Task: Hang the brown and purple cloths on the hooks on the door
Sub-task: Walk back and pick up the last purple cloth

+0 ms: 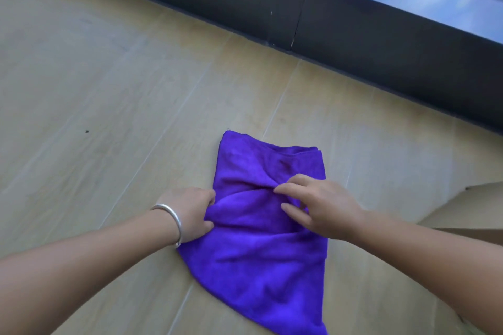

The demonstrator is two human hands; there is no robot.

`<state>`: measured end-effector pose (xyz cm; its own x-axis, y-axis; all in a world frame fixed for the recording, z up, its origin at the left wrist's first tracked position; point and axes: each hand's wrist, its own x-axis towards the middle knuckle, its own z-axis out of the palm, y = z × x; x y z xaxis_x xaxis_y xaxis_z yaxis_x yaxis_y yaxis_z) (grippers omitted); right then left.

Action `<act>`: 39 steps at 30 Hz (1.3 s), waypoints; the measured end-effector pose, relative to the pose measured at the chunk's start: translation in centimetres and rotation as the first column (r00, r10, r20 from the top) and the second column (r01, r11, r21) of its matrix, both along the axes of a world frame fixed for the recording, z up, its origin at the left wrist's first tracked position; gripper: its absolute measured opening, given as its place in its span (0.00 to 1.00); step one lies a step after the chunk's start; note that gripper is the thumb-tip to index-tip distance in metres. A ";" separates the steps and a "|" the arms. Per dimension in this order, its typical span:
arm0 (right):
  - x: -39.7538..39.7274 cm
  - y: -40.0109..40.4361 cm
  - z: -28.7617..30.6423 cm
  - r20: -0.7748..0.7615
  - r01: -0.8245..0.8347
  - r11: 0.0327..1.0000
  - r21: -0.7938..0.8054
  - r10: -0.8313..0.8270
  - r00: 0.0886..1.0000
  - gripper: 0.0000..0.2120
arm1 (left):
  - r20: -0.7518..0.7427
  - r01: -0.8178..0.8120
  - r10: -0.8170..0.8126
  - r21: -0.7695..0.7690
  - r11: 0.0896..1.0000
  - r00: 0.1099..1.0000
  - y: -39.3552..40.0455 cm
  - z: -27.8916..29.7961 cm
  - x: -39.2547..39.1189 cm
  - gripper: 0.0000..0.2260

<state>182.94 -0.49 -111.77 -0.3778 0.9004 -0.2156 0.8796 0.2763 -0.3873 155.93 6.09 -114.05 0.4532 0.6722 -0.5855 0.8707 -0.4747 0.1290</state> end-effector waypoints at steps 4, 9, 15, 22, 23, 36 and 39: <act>1.4 2.5 0.4 -0.017 0.136 0.961 0.241 -0.136 0.991 0.13 | 0.142 -0.278 0.296 -0.134 0.951 0.945 1.8 0.5 0.0 0.24; 3.1 5.0 -0.2 0.210 0.225 0.973 -0.047 -0.211 0.955 0.25 | 0.438 -0.564 0.687 -0.393 0.726 0.580 4.3 0.6 2.9 0.18; 3.6 4.5 -0.5 0.160 0.255 0.962 0.093 -0.268 0.950 0.10 | 0.516 -0.637 0.657 -0.249 0.729 0.550 3.6 -0.8 5.0 0.04; 5.0 4.0 0.4 0.196 0.227 0.965 0.130 -0.250 0.948 0.11 | 0.730 -0.497 0.600 -0.407 0.766 0.328 4.2 0.7 4.4 0.15; 4.9 4.1 0.6 0.147 0.234 0.963 0.135 -0.253 0.956 0.13 | 0.738 -0.437 0.589 -0.434 0.788 0.329 4.0 0.9 4.6 0.17; -2.0 6.9 2.7 -0.084 0.015 0.981 0.194 0.002 0.997 0.06 | 0.737 -0.374 0.497 -0.348 0.860 0.458 2.2 0.7 5.1 0.08; -0.9 6.9 2.7 -0.115 0.078 0.959 0.273 -0.048 0.992 0.04 | 0.661 -0.331 0.411 -0.250 0.910 0.628 2.1 0.2 3.3 0.04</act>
